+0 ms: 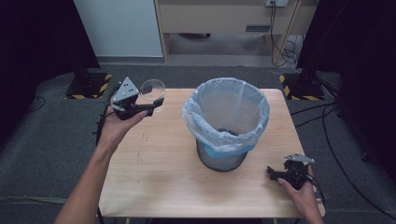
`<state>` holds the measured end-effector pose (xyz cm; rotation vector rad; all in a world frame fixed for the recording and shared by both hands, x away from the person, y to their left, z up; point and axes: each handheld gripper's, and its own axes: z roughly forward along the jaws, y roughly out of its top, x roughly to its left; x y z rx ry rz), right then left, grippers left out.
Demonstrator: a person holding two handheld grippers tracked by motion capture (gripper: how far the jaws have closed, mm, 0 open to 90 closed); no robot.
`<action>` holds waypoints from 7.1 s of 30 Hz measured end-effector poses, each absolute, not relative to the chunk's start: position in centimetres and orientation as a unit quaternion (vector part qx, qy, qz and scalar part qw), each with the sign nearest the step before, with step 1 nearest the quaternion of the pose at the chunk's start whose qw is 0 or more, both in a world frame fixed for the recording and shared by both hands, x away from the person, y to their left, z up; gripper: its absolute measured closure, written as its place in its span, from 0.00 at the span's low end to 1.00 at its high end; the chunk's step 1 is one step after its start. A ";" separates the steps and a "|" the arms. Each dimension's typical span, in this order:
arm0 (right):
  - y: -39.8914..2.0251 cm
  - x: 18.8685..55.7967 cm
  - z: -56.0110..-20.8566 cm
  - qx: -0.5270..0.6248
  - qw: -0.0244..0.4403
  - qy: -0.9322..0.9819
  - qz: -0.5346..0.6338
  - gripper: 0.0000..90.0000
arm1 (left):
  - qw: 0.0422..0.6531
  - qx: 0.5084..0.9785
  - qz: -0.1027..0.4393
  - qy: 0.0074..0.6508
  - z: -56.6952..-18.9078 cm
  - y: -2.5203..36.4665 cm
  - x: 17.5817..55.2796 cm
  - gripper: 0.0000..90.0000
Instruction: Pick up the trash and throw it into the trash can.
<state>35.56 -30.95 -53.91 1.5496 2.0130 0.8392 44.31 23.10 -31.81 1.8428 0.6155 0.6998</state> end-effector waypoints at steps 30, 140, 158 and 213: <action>-31.0 35.6 -53.9 0.563 0.230 0.733 0.305 0.00 | 0.531 0.769 0.289 0.209 -27.7 19.7 43.7 0.41; -31.1 35.6 -53.9 0.560 0.229 0.735 0.307 0.00 | 0.516 0.823 0.214 0.106 -27.0 9.0 45.3 0.39; -31.1 35.6 -53.9 0.559 0.228 0.736 0.307 0.01 | 0.486 0.845 0.199 0.102 -28.5 7.4 46.0 0.38; -31.1 35.6 -53.9 0.559 0.229 0.736 0.306 0.00 | 0.477 0.804 0.203 0.293 -37.4 22.1 45.8 0.03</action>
